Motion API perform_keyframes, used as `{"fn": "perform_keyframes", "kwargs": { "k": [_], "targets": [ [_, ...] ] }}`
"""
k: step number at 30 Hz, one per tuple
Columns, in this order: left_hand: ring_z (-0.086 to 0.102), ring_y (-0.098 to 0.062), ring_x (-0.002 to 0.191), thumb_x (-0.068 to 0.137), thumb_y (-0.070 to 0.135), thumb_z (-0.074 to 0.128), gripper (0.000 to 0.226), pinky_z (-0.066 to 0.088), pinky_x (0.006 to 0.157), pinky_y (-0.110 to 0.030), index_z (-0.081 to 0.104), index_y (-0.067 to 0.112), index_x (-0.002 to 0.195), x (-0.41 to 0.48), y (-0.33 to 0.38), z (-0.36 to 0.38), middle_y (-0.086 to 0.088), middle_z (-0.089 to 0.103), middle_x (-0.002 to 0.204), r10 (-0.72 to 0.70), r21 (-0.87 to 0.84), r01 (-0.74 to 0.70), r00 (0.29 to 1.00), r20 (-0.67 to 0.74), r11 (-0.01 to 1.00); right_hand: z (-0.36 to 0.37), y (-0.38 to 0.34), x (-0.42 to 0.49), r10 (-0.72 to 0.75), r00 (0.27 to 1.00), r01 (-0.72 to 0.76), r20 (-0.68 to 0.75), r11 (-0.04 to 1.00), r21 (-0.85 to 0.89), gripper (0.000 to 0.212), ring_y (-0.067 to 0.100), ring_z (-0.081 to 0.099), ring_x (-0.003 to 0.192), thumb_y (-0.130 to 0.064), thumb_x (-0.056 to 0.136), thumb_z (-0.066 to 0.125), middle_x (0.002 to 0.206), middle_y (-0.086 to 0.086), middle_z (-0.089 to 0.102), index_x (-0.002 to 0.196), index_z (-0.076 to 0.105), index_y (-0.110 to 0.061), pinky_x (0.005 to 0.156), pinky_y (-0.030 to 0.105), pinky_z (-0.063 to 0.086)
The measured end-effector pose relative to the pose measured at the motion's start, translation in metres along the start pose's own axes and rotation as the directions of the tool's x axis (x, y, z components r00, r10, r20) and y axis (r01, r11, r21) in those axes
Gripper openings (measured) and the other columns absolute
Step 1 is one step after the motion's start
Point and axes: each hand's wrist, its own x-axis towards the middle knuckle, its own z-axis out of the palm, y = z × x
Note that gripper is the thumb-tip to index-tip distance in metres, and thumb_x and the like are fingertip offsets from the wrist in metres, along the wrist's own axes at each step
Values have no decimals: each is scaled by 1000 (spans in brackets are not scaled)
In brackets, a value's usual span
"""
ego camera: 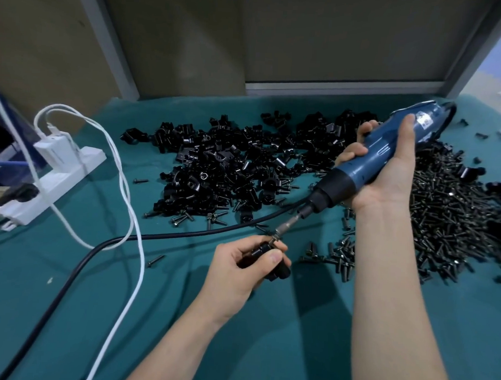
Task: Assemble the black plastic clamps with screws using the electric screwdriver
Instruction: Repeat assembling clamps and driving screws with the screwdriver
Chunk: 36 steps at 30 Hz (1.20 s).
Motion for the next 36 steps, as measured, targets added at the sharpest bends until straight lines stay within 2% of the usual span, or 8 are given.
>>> {"fn": "perform_keyframes", "kwargs": {
  "k": [5, 12, 15, 20, 23, 29, 33, 36],
  "targets": [
    [47, -11, 52, 72, 43, 67, 22, 33, 43, -15, 76, 30, 87, 0, 0, -2, -3, 74, 77, -28, 0, 28, 1000, 5, 1000, 2, 2, 0, 32, 998, -33, 49, 999, 2, 33, 5, 47, 45, -51, 92, 55, 80, -8, 60, 89, 54, -18, 47, 19, 42],
    [46, -19, 60, 69, 43, 68, 23, 31, 42, -13, 77, 27, 82, -1, -1, 0, -4, 73, 75, -102, -62, 104, 994, 30, 993, 1, 3, 0, 26, 991, -29, 130, 999, 16, 29, 4, 45, 44, -48, 92, 52, 79, -9, 58, 89, 54, -19, 47, 17, 42],
    [46, -8, 49, 67, 41, 68, 24, 29, 39, -12, 77, 21, 77, -2, -1, 4, -4, 71, 72, -160, -206, 171, 985, 70, 963, 3, 4, 0, 13, 984, -28, 179, 996, 84, 28, 3, 44, 43, -45, 83, 56, 79, -8, 57, 90, 54, -18, 45, 16, 42],
    [29, 1, 36, 66, 39, 69, 25, 29, 35, -11, 77, 17, 75, -3, -1, 10, -1, 66, 70, -274, -514, 328, 945, 181, 792, 1, 6, 0, -32, 955, -47, 296, 966, 255, 27, 7, 47, 41, -34, 73, 66, 79, -5, 61, 90, 57, -15, 43, 20, 44],
    [29, 0, 36, 64, 38, 75, 25, 26, 36, -11, 77, 17, 77, 0, 0, 5, 0, 66, 71, -275, -495, 342, 939, 204, 799, -3, 11, -1, -34, 947, -88, 320, 930, 356, 33, 9, 48, 40, -24, 64, 75, 79, -2, 62, 90, 58, -12, 42, 20, 44],
    [33, 1, 36, 58, 44, 89, 40, 26, 34, -8, 76, 14, 81, -1, 2, -4, -1, 64, 73, -275, -518, 427, 897, 346, 741, -5, 15, 2, -2, 946, -121, 323, 924, 362, 32, 8, 47, 40, -28, 66, 68, 80, -5, 63, 92, 56, -15, 43, 19, 43],
    [31, 1, 36, 65, 38, 83, 29, 25, 34, -8, 76, 14, 80, 0, 3, -3, -1, 65, 73, -281, -495, 432, 893, 352, 754, -7, 10, 0, -18, 928, -148, 371, 898, 414, 31, 11, 50, 40, -26, 68, 69, 88, -4, 65, 94, 58, -12, 43, 22, 46],
    [30, -1, 42, 71, 39, 69, 23, 25, 37, -10, 76, 18, 78, 1, 7, -1, -2, 68, 73, -280, -356, 366, 921, 269, 860, -9, 4, -1, -26, 930, -138, 367, 900, 414, 34, 12, 49, 40, -25, 66, 71, 89, -3, 65, 94, 58, -12, 43, 21, 46]
  ]
}}
